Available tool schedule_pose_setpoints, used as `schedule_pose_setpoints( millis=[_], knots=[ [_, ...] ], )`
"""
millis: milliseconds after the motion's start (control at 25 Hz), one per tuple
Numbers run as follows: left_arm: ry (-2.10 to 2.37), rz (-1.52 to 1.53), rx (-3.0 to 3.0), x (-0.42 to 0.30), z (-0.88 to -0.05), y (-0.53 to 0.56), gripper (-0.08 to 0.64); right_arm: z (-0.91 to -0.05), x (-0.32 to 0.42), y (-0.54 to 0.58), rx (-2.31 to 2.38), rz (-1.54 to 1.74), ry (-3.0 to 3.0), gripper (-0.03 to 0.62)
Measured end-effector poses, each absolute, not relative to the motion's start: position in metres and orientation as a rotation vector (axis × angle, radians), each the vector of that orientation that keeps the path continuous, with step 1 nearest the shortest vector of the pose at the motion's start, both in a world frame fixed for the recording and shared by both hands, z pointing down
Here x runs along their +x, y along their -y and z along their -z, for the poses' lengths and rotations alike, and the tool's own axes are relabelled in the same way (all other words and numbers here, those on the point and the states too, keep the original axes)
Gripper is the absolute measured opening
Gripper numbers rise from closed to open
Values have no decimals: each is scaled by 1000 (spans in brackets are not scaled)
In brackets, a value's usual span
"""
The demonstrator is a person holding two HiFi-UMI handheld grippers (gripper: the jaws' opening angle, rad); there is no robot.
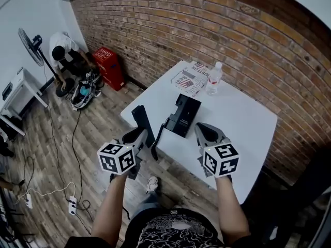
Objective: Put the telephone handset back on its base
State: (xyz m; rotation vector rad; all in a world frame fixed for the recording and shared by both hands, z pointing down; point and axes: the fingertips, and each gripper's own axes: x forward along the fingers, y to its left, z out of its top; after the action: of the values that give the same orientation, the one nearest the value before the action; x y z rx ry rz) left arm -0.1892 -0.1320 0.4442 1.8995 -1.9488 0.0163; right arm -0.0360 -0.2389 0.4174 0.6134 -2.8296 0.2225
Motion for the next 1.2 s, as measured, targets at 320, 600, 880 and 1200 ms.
schedule_pose_setpoints(
  millis=[320, 600, 880, 1200],
  knots=[
    [1669, -60, 2064, -208, -464, 193, 75, -423, -72, 278, 751, -253, 2778, 2],
    [1429, -103, 2175, -211, -479, 230, 75, -426, -92, 294, 850, -267, 2733, 2],
    [1219, -143, 2243, -209, -497, 257, 75, -433, -94, 306, 954, -282, 2691, 2],
    [910, -155, 2297, -189, -513, 280, 75, -439, -92, 314, 1048, -307, 2642, 2]
  ],
)
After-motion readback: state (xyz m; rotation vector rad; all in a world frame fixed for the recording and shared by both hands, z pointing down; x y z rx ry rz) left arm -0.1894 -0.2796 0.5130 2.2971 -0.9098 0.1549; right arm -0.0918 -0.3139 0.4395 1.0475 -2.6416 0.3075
